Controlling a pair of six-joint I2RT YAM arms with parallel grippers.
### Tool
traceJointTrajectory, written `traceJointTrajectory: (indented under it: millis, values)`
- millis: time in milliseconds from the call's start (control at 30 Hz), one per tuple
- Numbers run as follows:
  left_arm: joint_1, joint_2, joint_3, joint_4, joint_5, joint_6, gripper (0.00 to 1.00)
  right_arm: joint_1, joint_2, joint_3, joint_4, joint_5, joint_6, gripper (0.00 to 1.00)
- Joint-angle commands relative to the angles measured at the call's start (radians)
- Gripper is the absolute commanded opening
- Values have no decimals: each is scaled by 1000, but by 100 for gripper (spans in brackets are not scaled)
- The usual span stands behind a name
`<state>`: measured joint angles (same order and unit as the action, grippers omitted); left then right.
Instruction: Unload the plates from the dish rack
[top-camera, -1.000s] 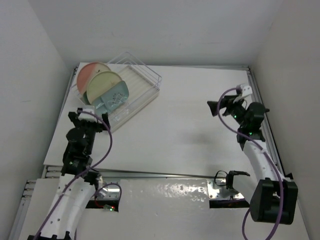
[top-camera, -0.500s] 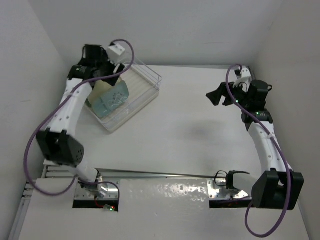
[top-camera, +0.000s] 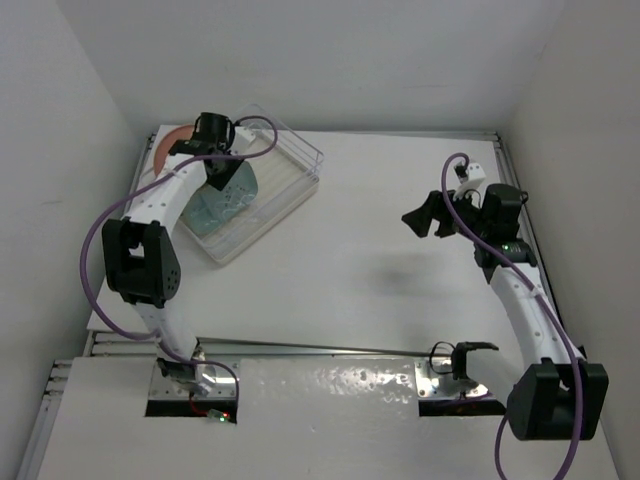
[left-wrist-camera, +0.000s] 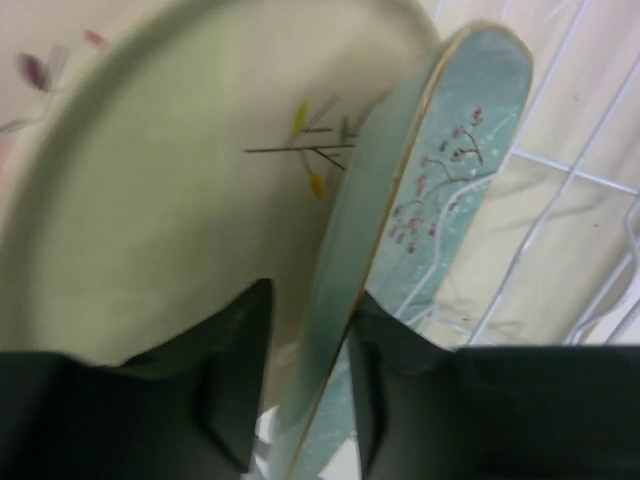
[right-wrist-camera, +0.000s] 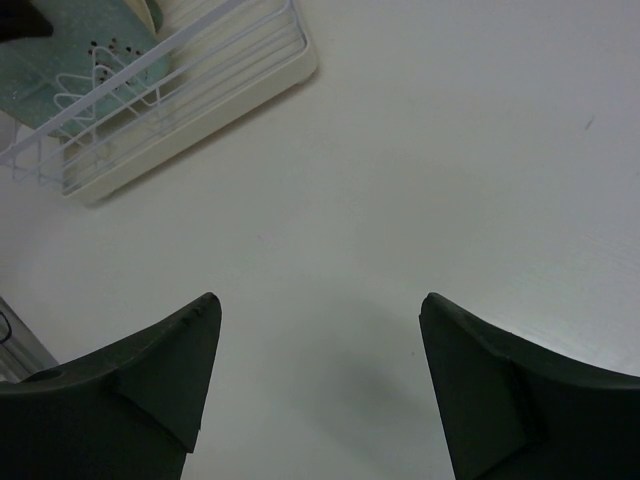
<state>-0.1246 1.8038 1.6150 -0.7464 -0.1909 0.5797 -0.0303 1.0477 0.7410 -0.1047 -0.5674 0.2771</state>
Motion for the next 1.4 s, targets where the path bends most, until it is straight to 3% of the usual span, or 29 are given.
traceJointTrajectory:
  millis: [0,100,133,233,600,800,967,1133,1267,1367]
  values:
    - [-3,-8,-52,27,4,-7,30,4,-40,-26,37,11,28,79]
    - [-3,-15,-72,12,41,-9,20,4,-52,-34,37,20,28,79]
    - [-3,-20,-64,10,45,-11,11,4,-52,-34,42,20,31,79]
    - [-6,-29,1,-25,79,-30,0,4,-46,-29,54,21,49,79]
    - [-14,-147,282,16,65,-80,0,4,-34,-45,99,11,91,77]
    - [-14,-185,290,19,133,-167,0,6,-25,-45,146,21,119,75]
    - [-12,-211,304,38,339,-380,0,23,40,32,132,52,177,70]
    - [-10,-245,220,157,624,-668,0,228,161,190,118,101,183,77]
    - [-12,-291,27,303,803,-822,0,300,300,265,389,0,424,84]
    - [-12,-300,-33,337,843,-847,0,322,360,326,442,-9,478,84]
